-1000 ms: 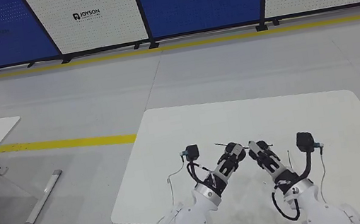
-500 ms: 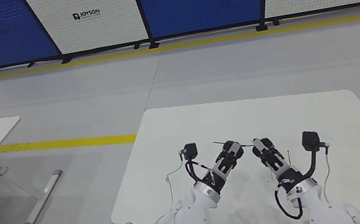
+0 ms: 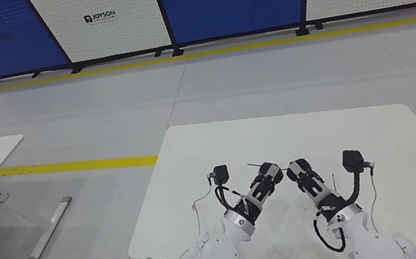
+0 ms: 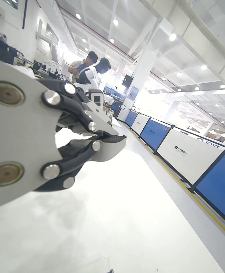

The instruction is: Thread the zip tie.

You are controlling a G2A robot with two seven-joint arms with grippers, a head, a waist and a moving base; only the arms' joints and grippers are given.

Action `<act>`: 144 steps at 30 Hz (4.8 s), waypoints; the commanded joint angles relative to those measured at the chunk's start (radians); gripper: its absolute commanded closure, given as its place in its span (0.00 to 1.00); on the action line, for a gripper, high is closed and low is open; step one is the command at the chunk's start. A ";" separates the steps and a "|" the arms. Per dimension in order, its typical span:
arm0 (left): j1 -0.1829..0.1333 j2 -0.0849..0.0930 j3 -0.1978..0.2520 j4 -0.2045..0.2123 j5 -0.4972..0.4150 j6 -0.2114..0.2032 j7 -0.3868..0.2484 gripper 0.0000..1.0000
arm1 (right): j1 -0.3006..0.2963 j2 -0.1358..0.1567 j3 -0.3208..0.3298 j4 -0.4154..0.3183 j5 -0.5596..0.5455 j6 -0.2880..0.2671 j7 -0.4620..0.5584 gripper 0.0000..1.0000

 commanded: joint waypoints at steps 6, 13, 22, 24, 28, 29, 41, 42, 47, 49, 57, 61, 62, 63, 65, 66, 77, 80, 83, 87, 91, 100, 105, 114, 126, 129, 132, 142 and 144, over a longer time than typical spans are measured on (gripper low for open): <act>0.005 0.002 -0.003 0.003 0.018 0.001 -0.004 0.81 | -0.001 0.001 0.001 0.001 -0.014 0.008 -0.010 1.00; 0.006 0.001 -0.003 0.003 0.019 0.002 0.000 0.73 | -0.003 0.001 0.001 0.002 -0.023 0.020 -0.015 1.00; 0.007 0.000 -0.004 0.005 0.030 0.001 0.017 0.81 | -0.011 0.002 0.009 0.004 -0.029 0.029 -0.018 1.00; 0.007 0.000 -0.004 0.005 0.030 0.002 0.018 0.84 | -0.012 0.003 0.010 0.004 -0.029 0.029 -0.018 1.00; 0.005 -0.002 -0.005 0.008 0.024 0.004 0.025 0.84 | -0.013 0.003 0.012 0.003 -0.027 0.029 -0.019 1.00; 0.004 -0.002 -0.005 0.008 0.024 0.005 0.026 0.85 | -0.014 0.003 0.012 0.003 -0.027 0.030 -0.019 1.00; -0.003 -0.006 -0.013 0.012 -0.001 0.007 0.042 1.00 | -0.015 0.004 0.014 0.002 -0.032 0.026 -0.018 1.00; -0.003 -0.006 -0.014 0.012 0.000 0.007 0.042 1.00 | -0.015 0.004 0.014 0.002 -0.031 0.026 -0.018 1.00; -0.002 -0.006 -0.014 0.012 0.003 0.011 0.038 1.00 | -0.016 0.003 0.013 0.002 -0.029 0.025 -0.022 1.00; -0.001 -0.006 -0.015 0.011 -0.006 0.012 0.035 1.00 | -0.015 0.003 0.013 0.001 -0.027 0.027 -0.022 1.00; 0.001 -0.010 -0.019 0.008 -0.029 0.028 0.058 1.00 | -0.001 0.003 0.009 -0.001 -0.026 0.037 0.005 0.00; 0.002 -0.013 -0.020 0.005 -0.042 0.040 0.075 1.00 | 0.000 0.005 0.007 -0.004 -0.033 0.024 0.020 0.00; 0.002 -0.013 -0.021 0.004 -0.044 0.043 0.077 1.00 | 0.000 0.006 0.008 -0.006 -0.037 0.017 0.030 0.00; 0.003 -0.014 -0.023 0.004 -0.047 0.047 0.082 1.00 | -0.001 0.007 0.009 -0.008 -0.041 0.011 0.038 0.00; 0.005 -0.016 -0.025 0.001 -0.062 0.058 0.097 1.00 | -0.003 0.010 0.011 -0.012 -0.054 -0.003 0.058 0.00; 0.006 -0.017 -0.025 -0.001 -0.077 0.062 0.104 1.00 | -0.005 0.012 0.013 -0.014 -0.068 -0.008 0.068 0.00; 0.015 -0.030 -0.045 -0.033 -0.312 0.052 0.119 1.00 | -0.032 0.018 0.036 -0.033 -0.128 0.015 0.037 0.00; 0.016 -0.030 -0.045 -0.032 -0.313 0.053 0.120 1.00 | -0.031 0.018 0.038 -0.032 -0.132 0.015 0.033 0.00; 0.019 -0.033 -0.042 -0.037 -0.331 0.072 0.137 1.00 | -0.018 0.024 0.042 -0.018 -0.264 -0.006 0.016 0.00; 0.026 -0.038 -0.044 -0.052 -0.384 0.068 0.156 1.00 | -0.010 0.032 0.012 0.014 -0.476 -0.019 0.010 0.00; 0.026 -0.039 -0.048 -0.057 -0.374 0.062 0.166 1.00 | -0.006 0.030 -0.011 0.026 -0.520 -0.022 -0.018 0.00; 0.025 -0.040 -0.044 -0.053 -0.384 0.061 0.156 1.00 | 0.001 0.032 -0.024 0.047 -0.533 -0.063 0.044 0.00; 0.027 -0.042 -0.040 -0.057 -0.395 0.064 0.152 1.00 | 0.010 0.035 -0.006 0.055 -0.544 -0.068 0.058 0.00; 0.026 -0.043 -0.035 -0.055 -0.395 0.061 0.144 1.00 | 0.012 0.032 -0.006 0.059 -0.479 -0.080 0.052 0.00; 0.025 -0.048 -0.018 -0.056 -0.380 0.066 0.140 1.00 | 0.042 0.022 -0.044 0.071 -0.506 -0.025 0.031 0.40; 0.022 -0.050 -0.014 -0.050 -0.375 0.070 0.144 1.00 | 0.046 0.021 -0.051 0.071 -0.513 -0.024 0.035 0.36; 0.017 -0.052 -0.010 -0.042 -0.377 0.072 0.149 1.00 | 0.048 0.020 -0.056 0.069 -0.515 -0.026 0.036 0.52; 0.008 -0.056 0.002 -0.024 -0.361 0.082 0.144 1.00 | 0.057 0.017 -0.068 0.068 -0.525 -0.031 0.038 0.55; 0.008 -0.056 0.005 -0.022 -0.355 0.084 0.141 1.00 | 0.059 0.017 -0.071 0.069 -0.528 -0.030 0.038 0.56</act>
